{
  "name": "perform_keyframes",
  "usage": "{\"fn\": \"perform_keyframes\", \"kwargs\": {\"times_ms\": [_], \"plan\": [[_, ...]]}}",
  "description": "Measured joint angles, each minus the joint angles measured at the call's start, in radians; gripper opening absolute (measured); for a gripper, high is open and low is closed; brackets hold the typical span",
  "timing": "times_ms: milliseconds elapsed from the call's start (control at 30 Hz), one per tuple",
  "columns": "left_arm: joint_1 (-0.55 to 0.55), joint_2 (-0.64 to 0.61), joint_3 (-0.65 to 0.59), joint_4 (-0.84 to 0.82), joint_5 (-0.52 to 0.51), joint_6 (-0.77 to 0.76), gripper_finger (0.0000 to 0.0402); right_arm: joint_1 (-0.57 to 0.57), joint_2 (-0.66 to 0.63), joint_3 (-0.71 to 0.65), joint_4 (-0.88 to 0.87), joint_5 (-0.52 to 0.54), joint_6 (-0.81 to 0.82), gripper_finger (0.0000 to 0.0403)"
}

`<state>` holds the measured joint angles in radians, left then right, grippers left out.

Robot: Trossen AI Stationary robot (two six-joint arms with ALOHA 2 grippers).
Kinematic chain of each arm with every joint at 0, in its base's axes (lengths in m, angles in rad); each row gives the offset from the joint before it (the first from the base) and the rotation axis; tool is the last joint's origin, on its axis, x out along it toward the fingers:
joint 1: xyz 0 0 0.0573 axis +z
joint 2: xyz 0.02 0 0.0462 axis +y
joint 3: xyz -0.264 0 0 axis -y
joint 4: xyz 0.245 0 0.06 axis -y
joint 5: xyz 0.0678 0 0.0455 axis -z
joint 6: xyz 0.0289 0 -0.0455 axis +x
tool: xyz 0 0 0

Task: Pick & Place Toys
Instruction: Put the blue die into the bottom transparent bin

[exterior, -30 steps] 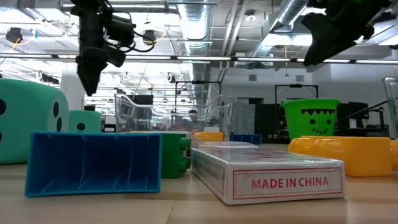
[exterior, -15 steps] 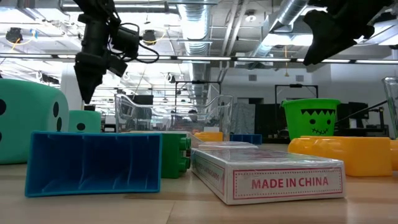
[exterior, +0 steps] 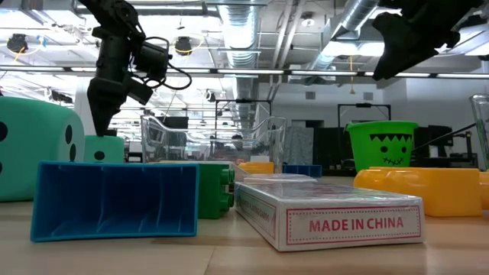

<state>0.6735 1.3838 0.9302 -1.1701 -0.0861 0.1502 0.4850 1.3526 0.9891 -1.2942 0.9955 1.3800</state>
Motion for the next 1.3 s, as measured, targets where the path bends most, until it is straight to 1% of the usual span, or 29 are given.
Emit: {"fn": "perform_keyframes", "kwargs": {"times_ms": [867, 1000, 1133, 1300], "plan": [[0.0, -0.001, -0.013, 0.046, -0.011, -0.009, 0.0387, 0.0, 0.0, 0.001, 0.001, -0.004, -0.002, 0.014], [0.0, -0.001, -0.013, 0.057, 0.015, -0.013, 0.0386, 0.0, 0.0, 0.001, 0.001, -0.006, -0.002, 0.014], [-0.001, 0.006, -0.014, 0.056, 0.016, -0.023, 0.0387, 0.0, 0.001, 0.001, 0.001, -0.007, -0.002, 0.014], [-0.001, 0.003, -0.055, 0.088, 0.017, -0.025, 0.0386, 0.0, 0.001, 0.001, 0.001, -0.007, -0.002, 0.014]]}}
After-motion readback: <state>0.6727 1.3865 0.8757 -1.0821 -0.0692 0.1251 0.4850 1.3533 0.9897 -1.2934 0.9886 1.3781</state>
